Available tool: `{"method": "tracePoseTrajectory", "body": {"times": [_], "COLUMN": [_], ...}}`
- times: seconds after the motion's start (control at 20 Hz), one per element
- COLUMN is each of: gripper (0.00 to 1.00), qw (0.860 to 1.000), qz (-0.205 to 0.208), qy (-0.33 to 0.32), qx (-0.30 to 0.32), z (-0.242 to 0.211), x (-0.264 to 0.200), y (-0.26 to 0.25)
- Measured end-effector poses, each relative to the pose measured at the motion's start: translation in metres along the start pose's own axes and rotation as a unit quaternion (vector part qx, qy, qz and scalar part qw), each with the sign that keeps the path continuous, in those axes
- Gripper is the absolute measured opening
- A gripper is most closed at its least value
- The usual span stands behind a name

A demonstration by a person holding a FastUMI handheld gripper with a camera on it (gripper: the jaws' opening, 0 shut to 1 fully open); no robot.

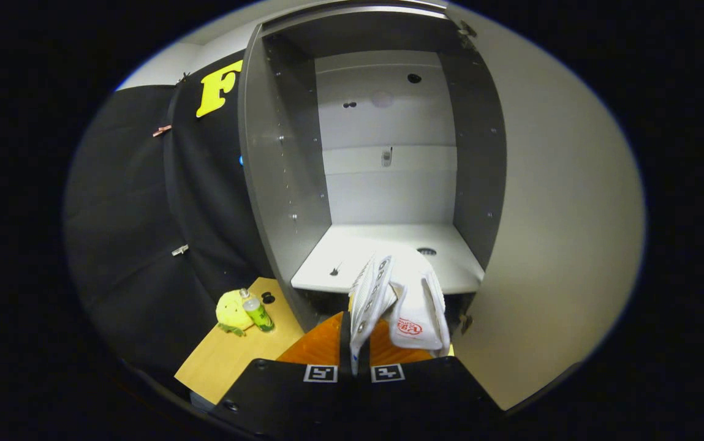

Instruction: Open the shoe cabinet door, grab the shoes and put them into the shoe cabinet, then close the shoe cabinet door.

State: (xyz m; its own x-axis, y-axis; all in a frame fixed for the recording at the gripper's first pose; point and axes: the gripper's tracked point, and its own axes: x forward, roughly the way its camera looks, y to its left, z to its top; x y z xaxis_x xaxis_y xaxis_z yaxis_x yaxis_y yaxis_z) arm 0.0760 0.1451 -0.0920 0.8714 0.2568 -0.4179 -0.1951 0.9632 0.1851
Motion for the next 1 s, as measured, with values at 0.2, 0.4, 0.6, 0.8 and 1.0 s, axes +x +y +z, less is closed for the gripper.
{"method": "tracePoseTrajectory", "body": {"times": [0.2, 0.4, 0.6, 0.8, 1.0], "gripper": [0.05, 0.05, 0.05, 0.05, 0.05], "qw": [1.000, 0.999, 0.998, 0.995, 0.990], "qz": [-0.008, -0.025, -0.028, -0.054, -0.077], "qy": [-0.007, -0.004, 0.023, 0.048, 0.073], "qx": [-0.008, -0.032, -0.051, -0.065, -0.096], "z": [0.041, 0.061, 0.055, 0.041, 0.027], "x": [0.051, 0.109, 0.167, 0.215, 0.249], "y": [-0.011, -0.025, -0.032, -0.050, -0.063]}}
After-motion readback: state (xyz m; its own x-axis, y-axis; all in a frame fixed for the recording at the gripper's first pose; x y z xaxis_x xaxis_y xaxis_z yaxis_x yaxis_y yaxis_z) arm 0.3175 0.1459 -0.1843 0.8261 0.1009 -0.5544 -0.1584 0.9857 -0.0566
